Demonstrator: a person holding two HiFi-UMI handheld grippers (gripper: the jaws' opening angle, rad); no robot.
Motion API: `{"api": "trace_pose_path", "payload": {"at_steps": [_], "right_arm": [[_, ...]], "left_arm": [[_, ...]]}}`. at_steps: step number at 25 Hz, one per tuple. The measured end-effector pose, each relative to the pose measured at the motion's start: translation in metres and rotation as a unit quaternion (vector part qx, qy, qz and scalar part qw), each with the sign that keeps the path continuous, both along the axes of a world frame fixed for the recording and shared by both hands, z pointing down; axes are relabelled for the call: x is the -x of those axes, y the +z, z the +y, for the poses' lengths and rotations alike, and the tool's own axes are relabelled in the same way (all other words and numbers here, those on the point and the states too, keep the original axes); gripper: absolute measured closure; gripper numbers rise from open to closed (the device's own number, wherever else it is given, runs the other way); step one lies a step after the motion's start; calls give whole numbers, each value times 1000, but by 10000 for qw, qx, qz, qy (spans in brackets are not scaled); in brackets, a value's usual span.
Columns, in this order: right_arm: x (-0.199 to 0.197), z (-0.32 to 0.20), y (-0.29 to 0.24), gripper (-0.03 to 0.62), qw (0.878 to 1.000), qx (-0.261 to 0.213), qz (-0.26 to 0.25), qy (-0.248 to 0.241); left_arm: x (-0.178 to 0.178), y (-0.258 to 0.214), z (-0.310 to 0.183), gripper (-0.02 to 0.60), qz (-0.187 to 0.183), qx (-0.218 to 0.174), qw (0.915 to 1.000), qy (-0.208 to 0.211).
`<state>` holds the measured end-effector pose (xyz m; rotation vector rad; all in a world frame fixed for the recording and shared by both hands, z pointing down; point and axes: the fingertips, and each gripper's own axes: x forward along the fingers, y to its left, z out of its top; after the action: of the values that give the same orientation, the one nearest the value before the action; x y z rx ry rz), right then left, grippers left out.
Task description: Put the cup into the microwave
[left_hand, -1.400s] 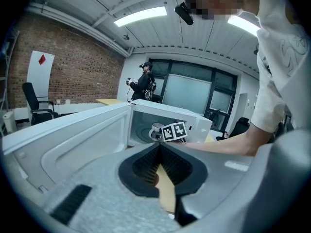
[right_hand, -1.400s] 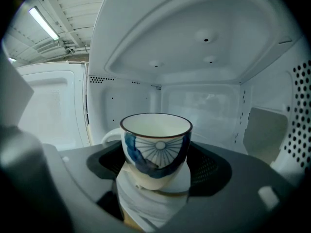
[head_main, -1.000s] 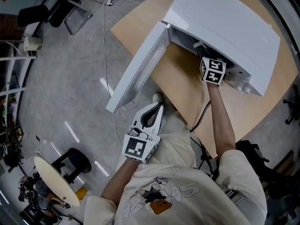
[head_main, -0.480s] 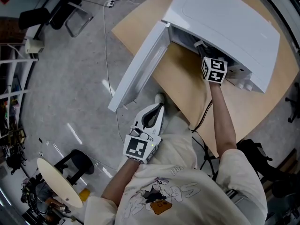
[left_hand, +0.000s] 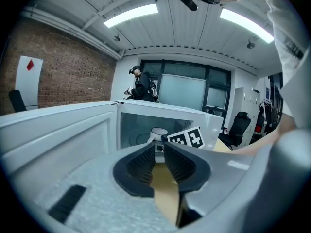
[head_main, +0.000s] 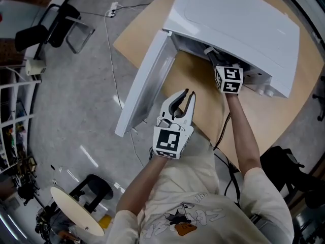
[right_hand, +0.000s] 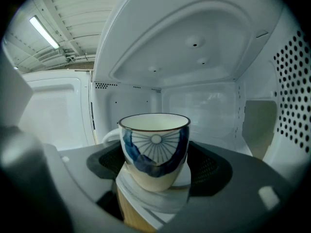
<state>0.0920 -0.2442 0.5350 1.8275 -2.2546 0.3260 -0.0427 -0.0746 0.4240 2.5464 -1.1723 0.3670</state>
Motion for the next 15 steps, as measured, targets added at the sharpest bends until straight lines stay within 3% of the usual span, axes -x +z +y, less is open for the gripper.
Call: {"api": "trace_pose_path", "payload": {"at_steps": [5,15], "right_arm": [[-1,-2,-3,207,9999,-18,21,-121],[0,-2,-2,207,9999,124,96,-17]], "left_arm": [[-32,25,-47,509,33,-132,9996,242],[-56,87,-126,489,-222,-183,9991,310]]}}
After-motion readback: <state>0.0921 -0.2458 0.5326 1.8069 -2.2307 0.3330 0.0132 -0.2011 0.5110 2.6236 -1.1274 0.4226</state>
